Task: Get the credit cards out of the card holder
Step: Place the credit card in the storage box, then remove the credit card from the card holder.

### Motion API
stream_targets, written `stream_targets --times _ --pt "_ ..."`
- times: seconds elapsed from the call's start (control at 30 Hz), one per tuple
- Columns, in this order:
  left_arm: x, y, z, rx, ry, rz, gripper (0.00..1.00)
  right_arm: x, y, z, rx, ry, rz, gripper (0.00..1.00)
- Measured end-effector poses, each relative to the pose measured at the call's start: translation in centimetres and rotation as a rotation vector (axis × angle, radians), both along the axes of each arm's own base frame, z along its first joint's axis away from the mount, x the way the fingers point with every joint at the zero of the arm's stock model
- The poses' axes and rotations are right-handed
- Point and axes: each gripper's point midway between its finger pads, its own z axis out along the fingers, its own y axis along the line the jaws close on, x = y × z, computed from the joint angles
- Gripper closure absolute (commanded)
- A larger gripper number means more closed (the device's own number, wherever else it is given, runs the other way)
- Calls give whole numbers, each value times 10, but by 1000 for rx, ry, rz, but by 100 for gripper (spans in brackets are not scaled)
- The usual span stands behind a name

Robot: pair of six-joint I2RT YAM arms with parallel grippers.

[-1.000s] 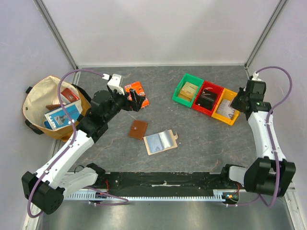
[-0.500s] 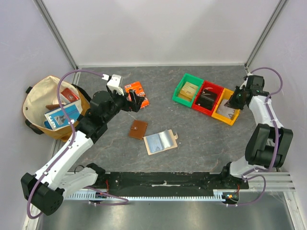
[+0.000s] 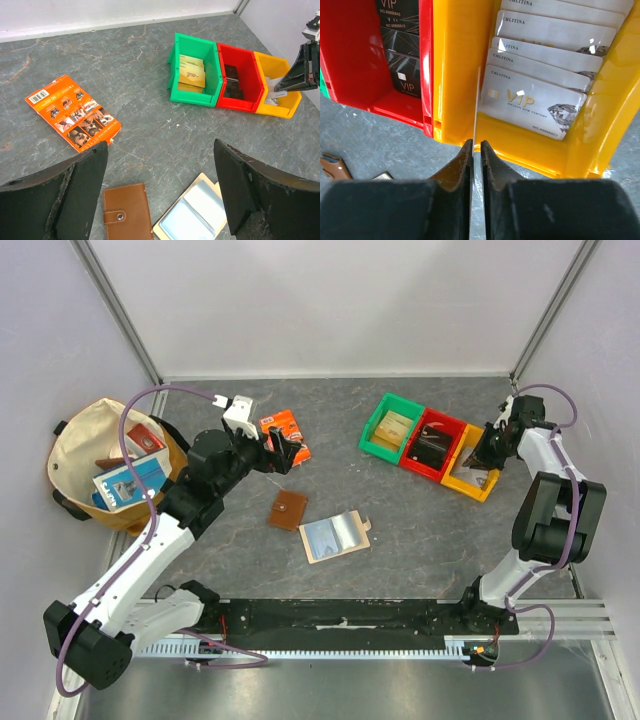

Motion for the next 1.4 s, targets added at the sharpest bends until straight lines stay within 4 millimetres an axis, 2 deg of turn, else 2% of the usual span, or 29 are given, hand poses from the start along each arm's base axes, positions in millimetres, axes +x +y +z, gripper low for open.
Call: stream_targets --times 0.13,0.2,0.3,0.37,0.53,0.63,0.77,0.87,0.93,1.07,1.2,1.33,1.4 --pt "0 0 0 0 0 -1 9 -1 -7 1 -38 12 -11 53" --pt "0 0 0 0 1 -1 9 -2 -11 2 -60 17 -20 46" --pt "0 0 0 0 1 -2 9 -6 -19 4 -105 28 -39 42" --pt "0 0 0 0 1 -2 9 -8 -25 12 -142 15 -57 38" --pt "0 -2 -2 1 5 -9 10 -16 -35 54 -254 -89 -107 35" --pt "0 -4 -5 4 17 -21 10 -21 -27 79 -297 -176 -103 35" --pt "2 -11 -12 4 54 -40 12 -27 20 103 -280 -304 5 35" --pt "1 -15 -18 -3 89 -49 12 -35 68 107 -226 -370 126 34" --pt "-1 -16 -22 -14 119 -46 13 -47 106 103 -172 -398 222 33" --pt "-9 -15 -30 -53 183 -34 13 -76 169 90 -91 -425 393 32" --pt "-31 -6 -51 -95 239 -17 13 -116 239 76 -44 -444 601 32" --pt "-57 8 -77 -103 299 5 13 -146 292 65 -57 -472 762 31" --pt "-68 15 -88 -92 326 17 13 -159 314 50 -99 -468 828 32"
